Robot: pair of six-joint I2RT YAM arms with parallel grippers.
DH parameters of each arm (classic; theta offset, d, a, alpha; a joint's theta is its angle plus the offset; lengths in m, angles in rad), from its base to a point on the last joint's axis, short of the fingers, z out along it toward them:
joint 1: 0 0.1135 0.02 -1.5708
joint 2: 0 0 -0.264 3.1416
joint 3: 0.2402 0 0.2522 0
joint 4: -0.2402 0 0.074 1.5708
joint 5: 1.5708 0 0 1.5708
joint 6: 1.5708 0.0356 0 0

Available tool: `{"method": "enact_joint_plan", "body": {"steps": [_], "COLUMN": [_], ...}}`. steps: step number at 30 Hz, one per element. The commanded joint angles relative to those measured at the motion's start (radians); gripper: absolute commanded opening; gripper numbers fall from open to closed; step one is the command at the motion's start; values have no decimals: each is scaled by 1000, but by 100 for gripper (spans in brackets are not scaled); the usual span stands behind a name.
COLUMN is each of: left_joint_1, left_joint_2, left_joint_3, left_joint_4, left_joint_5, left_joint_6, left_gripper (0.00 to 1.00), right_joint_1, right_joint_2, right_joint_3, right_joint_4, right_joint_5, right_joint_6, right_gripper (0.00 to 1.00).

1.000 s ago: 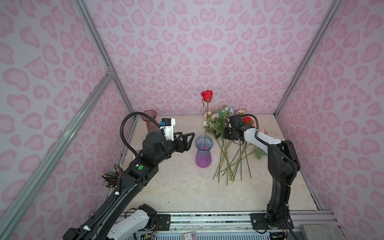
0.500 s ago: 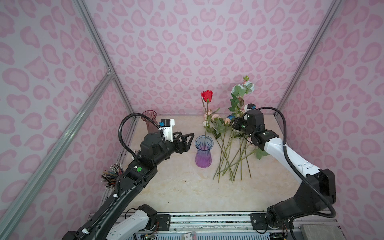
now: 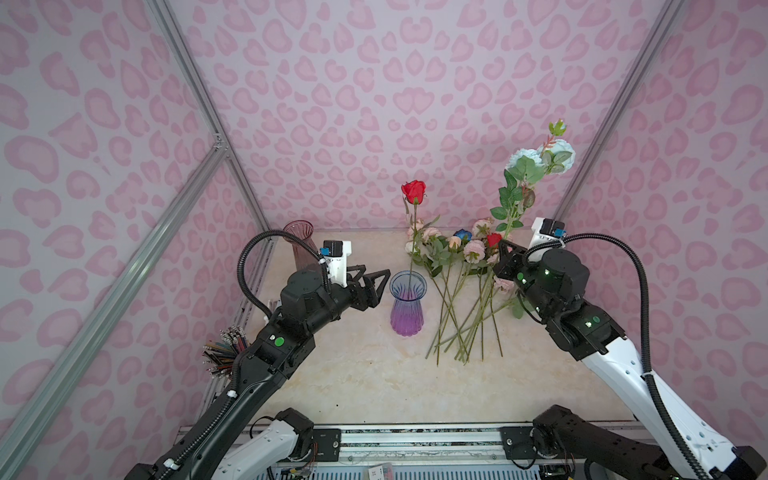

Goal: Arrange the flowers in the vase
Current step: 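Lift the pale-blue rose upward out of the pile with the right gripper, then carry the pale-blue rose toward the vase held by the left gripper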

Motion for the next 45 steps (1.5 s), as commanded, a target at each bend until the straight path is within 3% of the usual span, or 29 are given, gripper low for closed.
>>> {"method": "enact_joint_plan", "body": {"steps": [1, 6, 11, 20, 30, 36, 40, 45], "left_joint_1": [0, 0, 2, 2, 2, 2, 2, 1], "left_joint_2": [-12, -13, -19, -22, -10, -28, -33, -18], "left_joint_3": [-10, -8, -11, -11, -5, -7, -8, -9], "left_joint_4": [42, 12, 6, 4, 5, 5, 10, 13], "left_joint_5": [-74, -213, -269, -261, -213, -217, -206, -191], "left_joint_6": [27, 11, -2, -20, -43, -42, -50, -59], "left_gripper": [83, 85, 85, 85, 85, 85, 85, 85], "right_joint_1": [68, 155, 216, 339, 370, 368, 365, 344], "right_joint_2": [10, 45, 104, 252, 491, 612, 625, 617], "right_joint_3": [47, 145, 232, 442, 699, 727, 613, 503], "right_joint_4": [-18, 7, 62, 205, 303, 319, 411, 455], "right_joint_5": [104, 154, 184, 211, 148, 128, 123, 108], "right_joint_6": [-54, -115, -183, -354, -497, -606, -659, -595], "right_gripper": [0, 0, 0, 0, 0, 0, 0, 0]}}
